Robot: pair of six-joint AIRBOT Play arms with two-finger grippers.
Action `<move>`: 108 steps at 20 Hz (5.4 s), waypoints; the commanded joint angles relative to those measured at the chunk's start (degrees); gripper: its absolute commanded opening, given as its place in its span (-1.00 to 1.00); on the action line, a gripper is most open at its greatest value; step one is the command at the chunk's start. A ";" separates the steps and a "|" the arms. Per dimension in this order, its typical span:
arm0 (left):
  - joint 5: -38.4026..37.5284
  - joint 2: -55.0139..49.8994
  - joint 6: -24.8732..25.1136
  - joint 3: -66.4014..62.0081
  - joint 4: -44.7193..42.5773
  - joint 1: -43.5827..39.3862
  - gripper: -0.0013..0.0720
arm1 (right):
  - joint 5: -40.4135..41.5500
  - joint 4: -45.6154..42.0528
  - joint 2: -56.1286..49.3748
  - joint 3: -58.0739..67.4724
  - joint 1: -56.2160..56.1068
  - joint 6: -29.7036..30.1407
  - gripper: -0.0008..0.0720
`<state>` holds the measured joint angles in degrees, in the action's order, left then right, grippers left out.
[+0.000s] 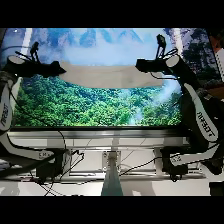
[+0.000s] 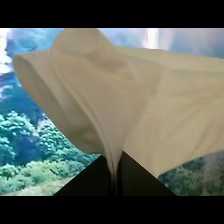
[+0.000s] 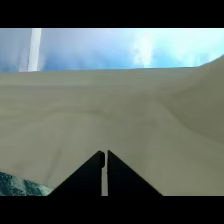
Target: Fold the clothes and pants, and hang the long-sleeved shirts on hangers.
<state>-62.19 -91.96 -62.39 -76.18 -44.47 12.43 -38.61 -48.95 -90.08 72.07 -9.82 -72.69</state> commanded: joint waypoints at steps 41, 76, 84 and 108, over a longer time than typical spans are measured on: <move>31.69 2.69 -1.07 -2.67 -3.17 -39.52 0.98 | -34.25 -4.57 -18.14 25.16 16.35 -7.52 0.46; -2.38 18.71 -1.11 -2.67 -17.00 -2.32 0.98 | -52.30 -53.20 35.67 31.26 23.61 -26.56 -0.95; -2.38 18.71 -1.11 -2.67 -17.00 -2.32 0.98 | -50.45 -64.98 49.09 31.26 50.93 -26.56 -0.92; -2.38 18.71 -1.11 -2.67 -17.00 -2.32 0.98 | -41.57 -45.33 24.87 30.95 0.00 -20.68 -0.95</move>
<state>-64.60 -73.30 -63.53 -78.87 -61.47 10.04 -85.54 -84.25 -63.02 103.07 3.60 -94.13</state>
